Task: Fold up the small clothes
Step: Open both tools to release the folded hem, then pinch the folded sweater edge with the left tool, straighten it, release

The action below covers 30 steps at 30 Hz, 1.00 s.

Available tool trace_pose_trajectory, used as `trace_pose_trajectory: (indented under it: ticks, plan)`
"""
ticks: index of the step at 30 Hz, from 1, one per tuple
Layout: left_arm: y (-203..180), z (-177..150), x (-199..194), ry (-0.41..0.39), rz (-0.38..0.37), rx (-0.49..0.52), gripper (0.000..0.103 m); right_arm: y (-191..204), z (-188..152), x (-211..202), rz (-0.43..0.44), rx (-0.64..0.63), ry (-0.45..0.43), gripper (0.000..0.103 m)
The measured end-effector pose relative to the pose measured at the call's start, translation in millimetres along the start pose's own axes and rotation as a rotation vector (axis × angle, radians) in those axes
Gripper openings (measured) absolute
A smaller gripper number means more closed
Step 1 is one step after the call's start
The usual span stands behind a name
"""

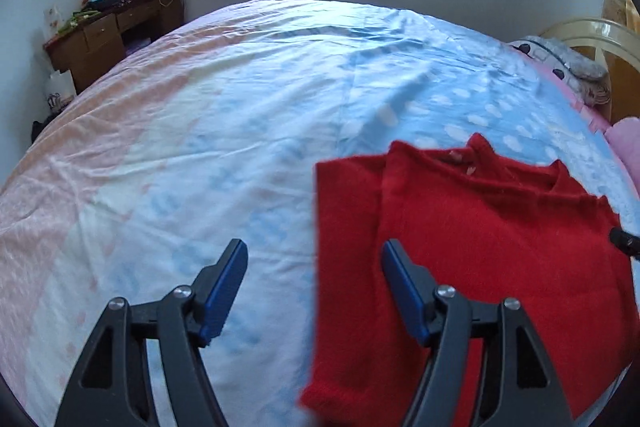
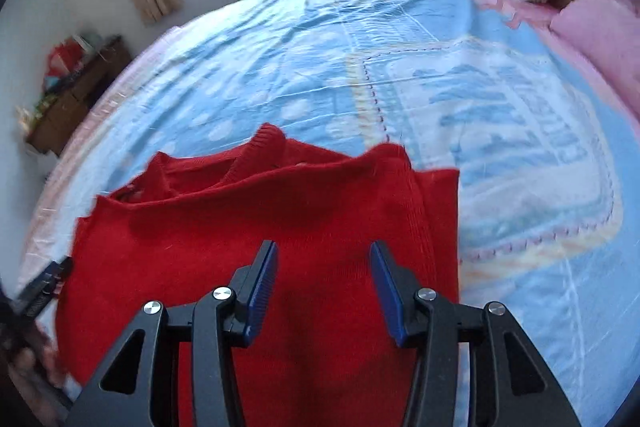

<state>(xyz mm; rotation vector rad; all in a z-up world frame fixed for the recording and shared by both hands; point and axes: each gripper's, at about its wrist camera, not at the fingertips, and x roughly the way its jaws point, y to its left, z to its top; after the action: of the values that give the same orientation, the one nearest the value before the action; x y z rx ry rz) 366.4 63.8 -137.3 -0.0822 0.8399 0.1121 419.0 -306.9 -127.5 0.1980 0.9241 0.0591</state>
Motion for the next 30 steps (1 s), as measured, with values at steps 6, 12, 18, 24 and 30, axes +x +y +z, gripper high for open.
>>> trace_pose_trajectory:
  ticks: [6, 12, 18, 24, 30]
  plan:
    - [26.7, -30.6, -40.6, -0.036, -0.094, -0.052, 0.072, -11.7, -47.2, -44.7, 0.022, -0.026, -0.02, 0.049]
    - [10.0, -53.4, -54.7, -0.021, -0.246, -0.036, 0.067, -43.7, -84.8, -67.7, 0.012, 0.064, -0.042, 0.049]
    - [-5.7, -67.1, -42.4, 0.014, -0.251, -0.007, 0.033, -60.1, -106.9, -71.3, 0.045, 0.13, -0.043, 0.049]
    - [-5.9, -72.0, -56.8, -0.025, -0.246, 0.033, 0.009, -45.8, -112.7, -65.6, 0.096, 0.072, -0.048, 0.049]
    - [-5.3, -85.0, -60.3, -0.018, -0.222, 0.036, 0.009, -36.3, -120.5, -65.3, 0.06, -0.003, -0.009, 0.019]
